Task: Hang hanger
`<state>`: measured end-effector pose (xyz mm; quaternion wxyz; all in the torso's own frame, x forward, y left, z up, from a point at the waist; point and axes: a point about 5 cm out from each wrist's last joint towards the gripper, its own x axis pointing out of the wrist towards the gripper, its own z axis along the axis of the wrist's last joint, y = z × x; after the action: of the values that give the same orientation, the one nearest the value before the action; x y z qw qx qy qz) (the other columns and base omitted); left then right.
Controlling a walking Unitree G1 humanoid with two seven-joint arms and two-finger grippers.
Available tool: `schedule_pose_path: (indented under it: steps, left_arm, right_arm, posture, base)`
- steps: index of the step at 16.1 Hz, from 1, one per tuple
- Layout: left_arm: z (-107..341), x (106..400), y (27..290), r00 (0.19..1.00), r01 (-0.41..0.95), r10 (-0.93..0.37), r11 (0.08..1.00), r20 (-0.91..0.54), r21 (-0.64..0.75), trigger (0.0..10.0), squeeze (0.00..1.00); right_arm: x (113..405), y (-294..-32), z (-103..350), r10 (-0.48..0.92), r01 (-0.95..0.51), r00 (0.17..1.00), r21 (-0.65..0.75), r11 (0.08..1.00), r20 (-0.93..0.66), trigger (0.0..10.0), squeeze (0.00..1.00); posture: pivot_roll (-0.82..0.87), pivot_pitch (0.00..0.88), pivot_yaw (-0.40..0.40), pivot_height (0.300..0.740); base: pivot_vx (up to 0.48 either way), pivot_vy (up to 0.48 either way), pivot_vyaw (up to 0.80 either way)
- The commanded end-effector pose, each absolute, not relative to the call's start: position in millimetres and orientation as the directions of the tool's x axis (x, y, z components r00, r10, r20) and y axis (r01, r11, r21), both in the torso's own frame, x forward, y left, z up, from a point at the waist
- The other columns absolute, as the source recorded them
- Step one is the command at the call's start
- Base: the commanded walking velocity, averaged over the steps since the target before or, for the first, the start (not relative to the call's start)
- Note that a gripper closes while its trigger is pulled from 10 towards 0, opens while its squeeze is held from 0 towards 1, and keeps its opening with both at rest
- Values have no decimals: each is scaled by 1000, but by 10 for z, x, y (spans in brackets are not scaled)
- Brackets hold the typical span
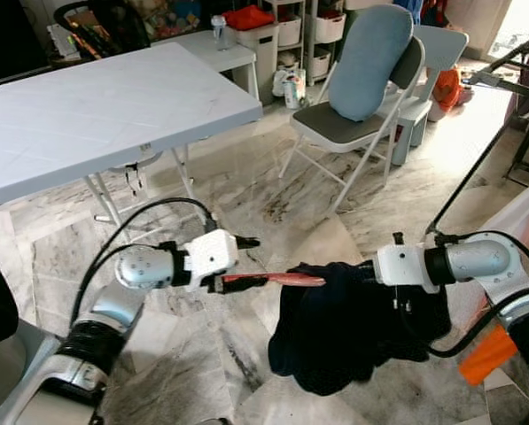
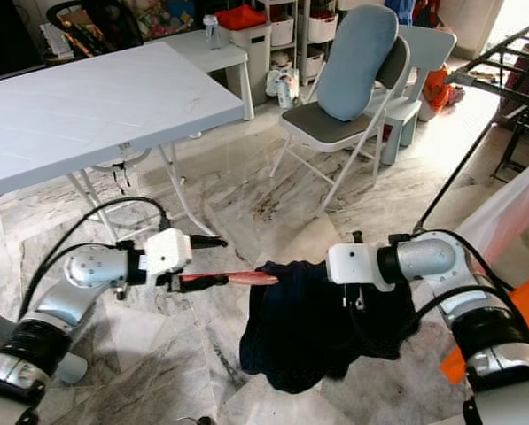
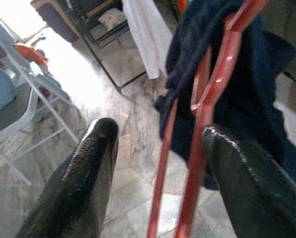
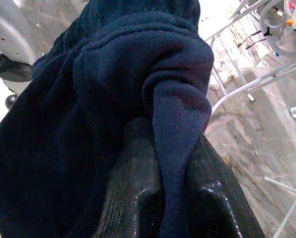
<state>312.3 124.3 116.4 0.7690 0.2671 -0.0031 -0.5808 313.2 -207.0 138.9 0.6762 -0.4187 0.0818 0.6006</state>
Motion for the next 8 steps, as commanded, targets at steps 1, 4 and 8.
schedule_pose_path:
  steps: [1, 4, 8]
  left_arm:
    - [1183, 3147, 1222, 306, 890, -892, 145, -332, 431, 784, 0]
    - [1162, 3151, 1182, 279, 896, -894, 111, -351, 430, 10000, 0]
    - [1157, 3194, 1175, 302, 881, -886, 117, -353, 459, 10000, 0]
  right_arm:
    - [3210, -2003, 1545, 770, -850, 291, -522, -64, -568, 10000, 0]
    - [3240, -1998, 1570, 767, -835, 319, -547, -50, -557, 10000, 0]
    - [3255, -2018, 1623, 771, -832, 323, -553, -45, -549, 10000, 0]
  posture:
    - [-161, 0, 59, 740]
    - [-164, 0, 61, 740]
    - [-165, 0, 62, 740]
  base:
    - [0, 0, 0]
    - [0, 0, 0]
    - [0, 0, 0]
